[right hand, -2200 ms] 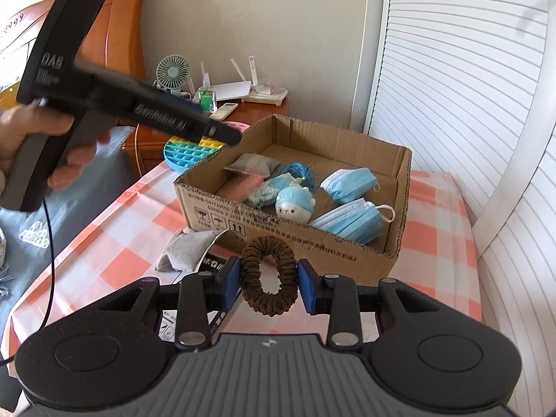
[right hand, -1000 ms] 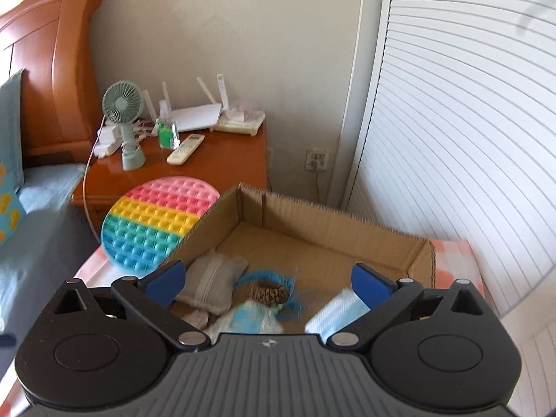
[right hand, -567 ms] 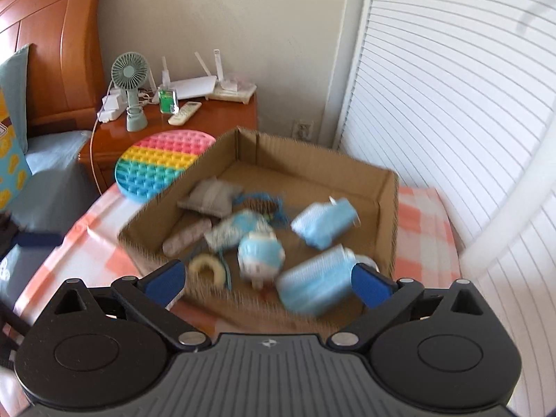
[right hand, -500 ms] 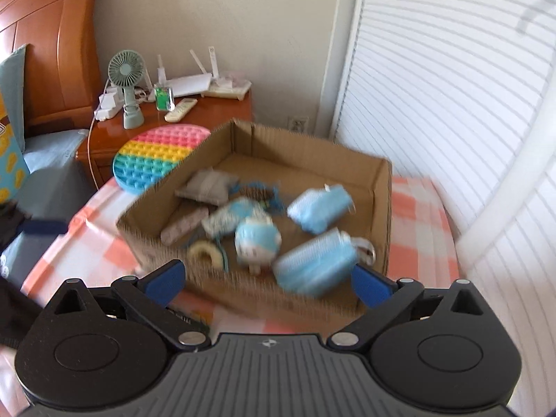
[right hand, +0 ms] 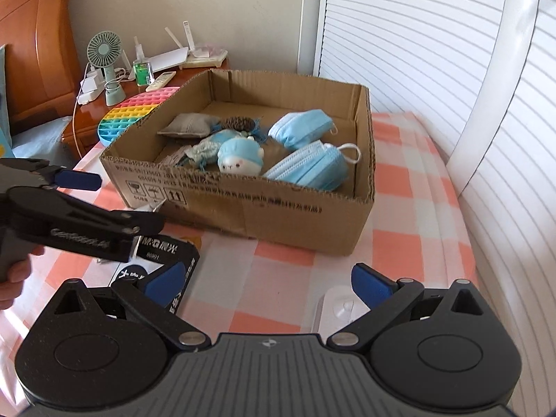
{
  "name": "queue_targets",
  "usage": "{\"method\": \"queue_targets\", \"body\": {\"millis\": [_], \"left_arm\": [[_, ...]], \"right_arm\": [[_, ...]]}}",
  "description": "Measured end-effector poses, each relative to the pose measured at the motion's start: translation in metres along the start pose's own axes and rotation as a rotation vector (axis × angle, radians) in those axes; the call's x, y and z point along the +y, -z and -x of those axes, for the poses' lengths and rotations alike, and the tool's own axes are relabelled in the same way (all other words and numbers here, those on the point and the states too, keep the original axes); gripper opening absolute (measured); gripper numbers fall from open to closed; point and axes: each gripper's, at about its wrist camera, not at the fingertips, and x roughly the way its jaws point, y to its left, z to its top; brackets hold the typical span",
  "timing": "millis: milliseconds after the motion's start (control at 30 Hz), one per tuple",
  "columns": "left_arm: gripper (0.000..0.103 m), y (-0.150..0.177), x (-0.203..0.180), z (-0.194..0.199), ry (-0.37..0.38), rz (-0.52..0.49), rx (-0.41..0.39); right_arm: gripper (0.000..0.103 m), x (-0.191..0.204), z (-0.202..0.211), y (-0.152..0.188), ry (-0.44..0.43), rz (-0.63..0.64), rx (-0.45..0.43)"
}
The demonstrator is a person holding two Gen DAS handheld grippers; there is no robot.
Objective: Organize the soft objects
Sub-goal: 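Close the left gripper on the grey fabric sachet lying on the cloth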
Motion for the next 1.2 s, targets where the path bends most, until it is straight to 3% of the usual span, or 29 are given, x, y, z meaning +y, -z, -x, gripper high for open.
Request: {"method": "queue_targets", "body": {"millis": [433,633,867,933,1033,1100,1200], "left_arm": [[0.102,0.015,0.03,-0.001,-0.102,0.034,0.033],[0.102,0.025,0.043,-0.005,-0.108,0.074,0.052],[0.102,0.033,0.052,-0.007,-0.058,0.091,0.054],[0.099,0.033,0.054,-0.009,-0.044,0.095,0.061],[0.083,0.035,0.053,-0.008,-0.032,0.084,0.059],[0.064,0.035,0.05,-0.005,-0.033,0.056,0.048],[0.057,0.035,0.051,-0.002,-0.016,0.052,0.045]], "right_arm": [[0.103,0.001,0.001,0.003,-0.018,-0.012,-0.005],[0.103,0.004,-0.001,0.001,-0.022,-0.01,-0.006],[0.103,0.008,-0.004,-0.004,-0.024,-0.004,-0.003],[0.103,0.01,-0.005,-0.005,-0.026,-0.001,-0.003],[0.103,0.012,-0.007,-0.006,-0.029,0.0,-0.001],[0.103,0.014,-0.009,-0.007,-0.032,0.0,0.001],[0.103,0.017,-0.015,-0.009,-0.034,-0.004,0.008]]}}
